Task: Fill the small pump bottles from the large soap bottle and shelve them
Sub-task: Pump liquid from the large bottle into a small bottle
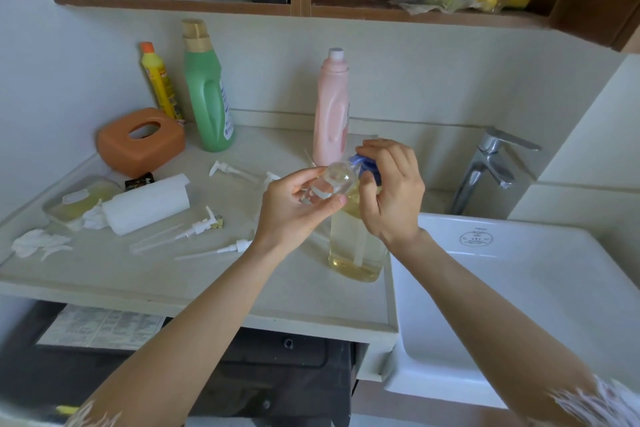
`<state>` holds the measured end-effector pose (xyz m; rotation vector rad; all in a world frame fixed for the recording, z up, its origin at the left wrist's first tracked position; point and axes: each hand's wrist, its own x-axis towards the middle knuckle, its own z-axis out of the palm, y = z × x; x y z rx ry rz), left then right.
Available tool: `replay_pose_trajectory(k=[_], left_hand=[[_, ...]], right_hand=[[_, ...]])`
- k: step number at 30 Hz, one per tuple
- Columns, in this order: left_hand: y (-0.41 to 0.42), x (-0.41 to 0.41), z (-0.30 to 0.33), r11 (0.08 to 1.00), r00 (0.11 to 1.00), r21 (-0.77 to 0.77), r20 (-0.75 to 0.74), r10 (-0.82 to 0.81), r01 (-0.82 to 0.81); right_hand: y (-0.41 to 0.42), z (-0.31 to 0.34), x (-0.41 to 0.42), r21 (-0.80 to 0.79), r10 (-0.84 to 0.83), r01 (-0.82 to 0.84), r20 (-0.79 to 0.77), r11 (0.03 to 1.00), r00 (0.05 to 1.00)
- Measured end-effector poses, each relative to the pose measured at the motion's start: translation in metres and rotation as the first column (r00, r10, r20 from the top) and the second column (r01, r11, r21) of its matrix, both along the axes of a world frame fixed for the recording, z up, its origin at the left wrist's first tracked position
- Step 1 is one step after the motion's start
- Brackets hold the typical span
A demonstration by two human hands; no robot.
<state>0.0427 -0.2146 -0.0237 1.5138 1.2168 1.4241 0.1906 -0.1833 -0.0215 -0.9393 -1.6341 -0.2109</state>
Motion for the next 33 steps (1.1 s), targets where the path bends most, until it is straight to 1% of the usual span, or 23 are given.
replay_pose_trajectory(k=[6, 10, 14, 16, 18, 22, 25, 28, 33], left_hand=[[-0.001, 0.004, 0.009, 1.000, 1.000, 0.018, 0.023, 0.003, -0.003], [0.001, 0.007, 0.010, 0.999, 0.997, 0.030, 0.056, 0.044, -0.046], [0.005, 0.006, 0.004, 0.990, 0.992, 0.057, 0.008, 0.126, -0.126], [0.006, 0.007, 0.000, 0.985, 0.987, 0.072, -0.012, 0.158, -0.156], [0.007, 0.008, -0.003, 0.982, 0.985, 0.074, -0.015, 0.173, -0.172], [0.008, 0.007, -0.010, 0.978, 0.980, 0.070, -0.007, 0.198, -0.197], [0.008, 0.006, -0.014, 0.979, 0.980, 0.058, -0.009, 0.197, -0.196], [0.007, 0.004, -0.014, 0.981, 0.982, 0.048, -0.018, 0.190, -0.189], [0.002, 0.004, -0.009, 0.989, 0.990, 0.042, -0.019, 0.143, -0.142]], right_hand=[[-0.008, 0.016, 0.010, -0.082, 0.079, -0.075, 0.049, 0.994, 0.996], [-0.006, 0.026, 0.015, -0.111, 0.096, -0.088, 0.064, 0.990, 0.993], [-0.003, 0.018, 0.011, -0.081, 0.126, -0.122, 0.043, 0.989, 0.991], [-0.003, 0.008, 0.005, -0.046, 0.135, -0.132, 0.069, 0.990, 0.988], [-0.002, 0.001, 0.002, -0.008, 0.125, -0.125, 0.092, 0.992, 0.988], [0.003, -0.003, 0.000, 0.047, 0.086, -0.088, 0.048, 0.995, 0.995], [0.003, -0.003, 0.000, 0.027, 0.036, -0.036, 0.007, 0.999, 0.999], [-0.002, 0.001, 0.000, 0.010, 0.045, -0.045, 0.011, 0.999, 0.999], [-0.014, 0.017, 0.009, -0.103, 0.092, -0.087, 0.050, 0.991, 0.994]])
